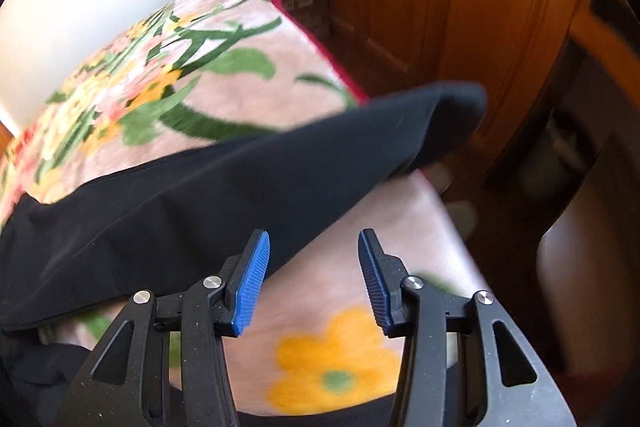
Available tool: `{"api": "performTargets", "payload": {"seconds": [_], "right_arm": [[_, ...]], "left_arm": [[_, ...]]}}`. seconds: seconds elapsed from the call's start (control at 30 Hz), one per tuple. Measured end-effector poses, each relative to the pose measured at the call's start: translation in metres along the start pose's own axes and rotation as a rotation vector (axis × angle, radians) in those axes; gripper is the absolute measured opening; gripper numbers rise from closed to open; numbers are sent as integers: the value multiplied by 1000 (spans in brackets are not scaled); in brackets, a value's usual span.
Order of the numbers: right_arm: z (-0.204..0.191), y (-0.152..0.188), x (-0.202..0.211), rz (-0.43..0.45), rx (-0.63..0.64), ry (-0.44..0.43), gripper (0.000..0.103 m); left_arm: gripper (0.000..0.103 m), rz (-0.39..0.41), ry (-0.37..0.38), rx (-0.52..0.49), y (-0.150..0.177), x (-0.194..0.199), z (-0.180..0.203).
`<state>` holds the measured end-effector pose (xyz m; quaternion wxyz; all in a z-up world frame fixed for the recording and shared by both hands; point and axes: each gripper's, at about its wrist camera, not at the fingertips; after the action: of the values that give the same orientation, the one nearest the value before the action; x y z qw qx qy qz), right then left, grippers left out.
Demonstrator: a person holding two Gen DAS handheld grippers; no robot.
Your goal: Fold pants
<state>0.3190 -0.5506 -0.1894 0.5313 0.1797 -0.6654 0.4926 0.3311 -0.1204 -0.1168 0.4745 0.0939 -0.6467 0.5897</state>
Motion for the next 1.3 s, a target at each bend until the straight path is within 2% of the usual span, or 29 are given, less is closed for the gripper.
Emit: {"api": "performTargets", "payload": {"seconds": [0.17,0.2,0.23,0.27,0.37,0.47,0.53,0.67,0.7,0.73,0.8,0.87,1.0,1.17,1.23,1.3], "right_arm": [[-4,2,-24,-41,-116,-25,46],[-4,-2,-22,-30,-132,-45,32],[-6,-7,-21,-22,-127,-53,23],[-11,-15,-17,-6,-92,-29,12],[-42,-49,2,62,60,55,10],[-89,-78,24,120,126,7,9],[-131,-86,26,104,212,-54,9],[-212,-59,26,41,430,-148,10],[-217,-52,25,38,448,-154,10],[-222,-45,25,34,467,-164,12],[-217,-36,28,41,465,-190,24],[-195,-30,34,56,424,-201,31],[-165,-30,36,78,387,-159,32],[-148,-66,19,86,271,-145,34],[-153,-81,2,55,234,-175,37],[-166,-95,-22,25,225,-165,41]], "left_arm": [[8,-4,3,2,1,0,-1],[8,-3,5,5,1,0,-1],[8,-1,7,6,0,0,-2],[8,-2,8,6,0,-1,-3],[8,-7,6,6,3,-3,-2],[8,-22,4,-1,5,-6,0],[8,-27,3,-4,5,-7,1],[8,-32,6,-1,3,-8,0],[8,-34,6,-1,4,-8,0],[8,-35,6,-3,4,-9,0],[8,-35,4,-8,6,-9,1],[8,-35,6,-9,5,-10,1],[8,-35,11,-9,5,-11,1],[8,-41,15,-8,8,-15,-1],[8,-38,17,-2,7,-16,-2],[8,-35,20,6,7,-17,-4]]}}
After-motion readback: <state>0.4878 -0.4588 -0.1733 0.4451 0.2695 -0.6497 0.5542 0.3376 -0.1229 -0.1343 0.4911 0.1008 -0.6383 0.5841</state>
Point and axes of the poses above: each gripper's, at about its wrist camera, not at the fingertips, and x roughly against the way its jaws point, z to its right, y to its underside, and after that the axes turned 8 degrees about y, right-handed
